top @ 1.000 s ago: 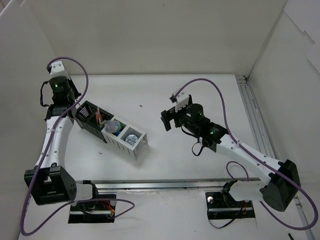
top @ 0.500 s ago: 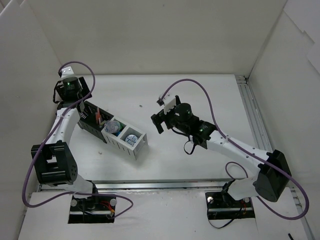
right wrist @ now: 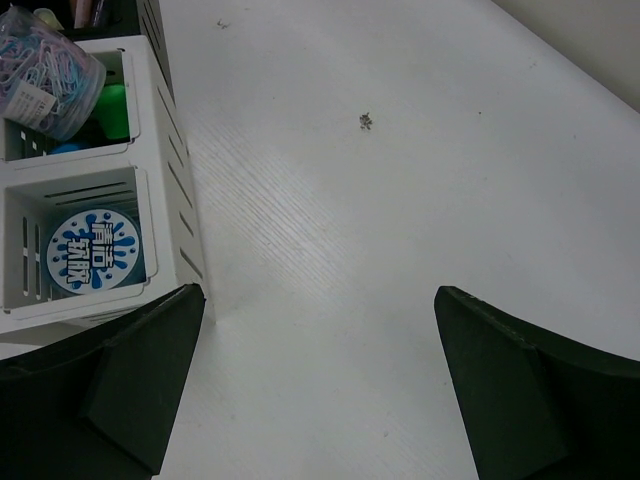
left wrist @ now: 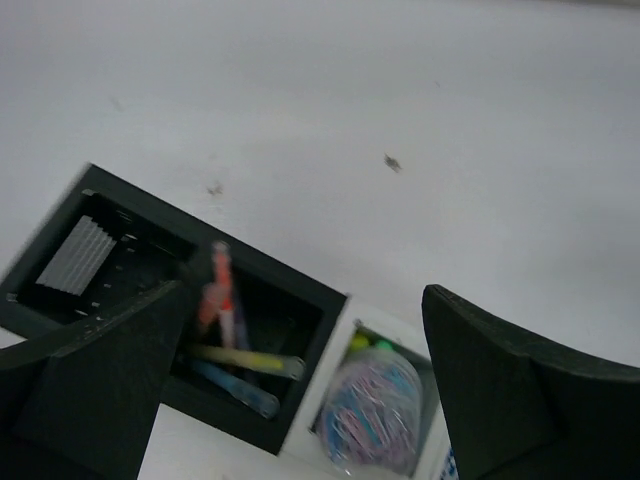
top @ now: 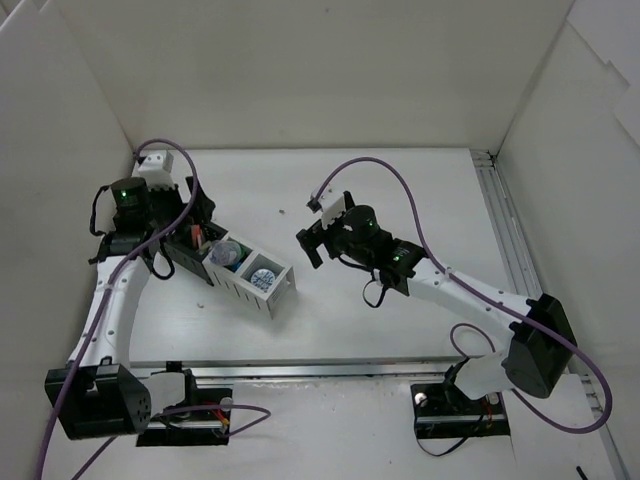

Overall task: Sort the stationery into containers
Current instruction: Pick up the stationery from the storage box.

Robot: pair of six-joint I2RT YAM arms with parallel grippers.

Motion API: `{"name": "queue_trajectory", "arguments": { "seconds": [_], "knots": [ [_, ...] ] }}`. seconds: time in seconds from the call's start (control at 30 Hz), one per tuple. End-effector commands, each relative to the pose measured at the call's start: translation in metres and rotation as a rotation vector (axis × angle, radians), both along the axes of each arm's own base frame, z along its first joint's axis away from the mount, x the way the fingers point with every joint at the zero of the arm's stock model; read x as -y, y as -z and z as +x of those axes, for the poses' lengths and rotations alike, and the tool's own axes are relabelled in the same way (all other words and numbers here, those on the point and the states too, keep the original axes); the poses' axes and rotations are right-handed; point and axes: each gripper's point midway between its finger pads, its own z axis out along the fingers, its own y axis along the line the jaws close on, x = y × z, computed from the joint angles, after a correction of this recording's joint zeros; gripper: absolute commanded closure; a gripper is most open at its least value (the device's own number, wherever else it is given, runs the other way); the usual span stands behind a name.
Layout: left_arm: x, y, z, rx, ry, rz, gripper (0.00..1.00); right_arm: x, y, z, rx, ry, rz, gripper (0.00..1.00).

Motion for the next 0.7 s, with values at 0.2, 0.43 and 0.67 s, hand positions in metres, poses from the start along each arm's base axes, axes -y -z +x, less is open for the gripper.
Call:
{"name": "queue_trajectory", "arguments": {
  "seconds": [0.2, 0.43, 0.67],
  "knots": [
    [0.09, 0.064, -0.072, -0.148, 0.384, -0.11, 0.0, 0.004, -0.018, -0.005, 0.048, -0.006, 0.03, 0.02],
    [0.085, 0.079, -0.08, -0.171, 0.315, -0.101, 0.08, 0.007, -0.015, -0.008, 0.037, -0.003, 0.033, 0.02],
    [0.082, 0.074, -0.08, -0.164, 0.271, -0.079, 0.47, 0.014, -0.018, -0.008, 0.046, 0.029, 0.032, 0.02]
  ]
}}
